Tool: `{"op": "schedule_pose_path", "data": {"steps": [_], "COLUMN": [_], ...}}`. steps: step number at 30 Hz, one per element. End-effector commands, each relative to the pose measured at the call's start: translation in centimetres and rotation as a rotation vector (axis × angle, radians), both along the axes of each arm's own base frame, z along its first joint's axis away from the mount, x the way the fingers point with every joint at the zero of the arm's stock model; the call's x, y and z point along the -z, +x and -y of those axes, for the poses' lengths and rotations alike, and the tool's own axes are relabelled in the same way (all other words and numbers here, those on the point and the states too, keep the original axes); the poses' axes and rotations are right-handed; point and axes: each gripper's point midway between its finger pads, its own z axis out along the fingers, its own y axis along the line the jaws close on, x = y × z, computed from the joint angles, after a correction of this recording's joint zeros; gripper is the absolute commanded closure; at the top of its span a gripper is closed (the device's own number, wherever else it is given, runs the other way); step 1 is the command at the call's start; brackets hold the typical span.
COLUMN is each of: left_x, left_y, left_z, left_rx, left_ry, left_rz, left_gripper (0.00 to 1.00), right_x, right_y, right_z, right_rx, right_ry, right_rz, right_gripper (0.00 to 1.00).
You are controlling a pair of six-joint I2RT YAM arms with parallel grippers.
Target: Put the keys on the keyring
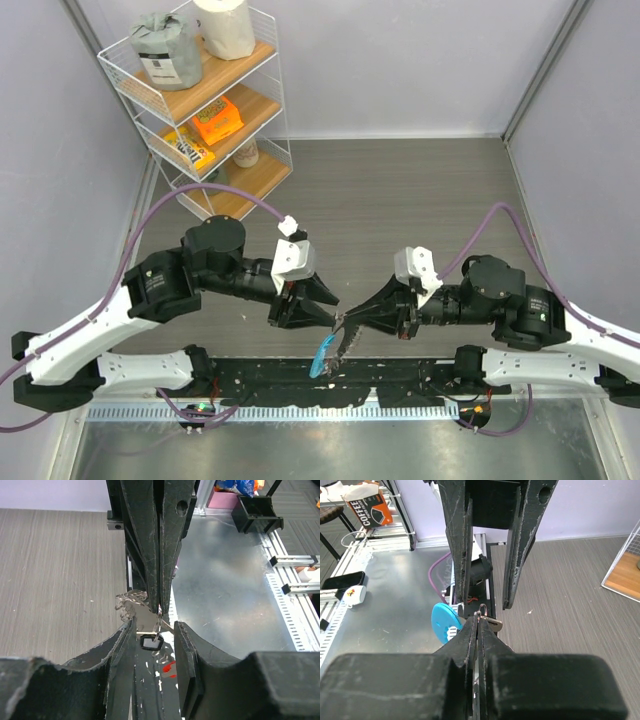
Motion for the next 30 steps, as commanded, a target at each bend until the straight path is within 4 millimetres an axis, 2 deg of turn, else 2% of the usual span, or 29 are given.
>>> {"op": "schedule_pose_path", "data": {"steps": [1, 13, 16, 21, 30], "left_x": [-1.7, -2.0, -2.1, -2.4, -3.0], "left_y": [-0.3, -0.5, -0.5, -0.5, -0.7], "left_z": [0.4, 0.6, 0.6, 0.8, 0.7], "left_rx": [0.021, 0.036, 0.037, 0.036, 0.041], "left_ry": [-0.076, -0.093, -0.094, -0.1, -0.115], "left_rz": [0.006, 0.001, 0.0, -0.004, -0.013], "left_gripper": [0.59, 0.6, 0.63, 0.73, 0.78], "right_x": [-4.2, -6.3, -6.4, -6.4, -6.5], "right_y": [-0.7, -0.7, -0.7, -0.7, -0.6], "right_z": [0.3, 1.2, 1.3, 1.2, 1.0], "right_rx": [-0.03, -0.013, -0.012, -0.015, -0.011], "right_ry": [0.181, 0.29, 0.295, 0.302, 0.317], "right_rz": [0.029, 0.063, 0.061, 0.057, 0.055], "right_gripper": [0.94, 0.94, 0.94, 0.94, 0.94]}}
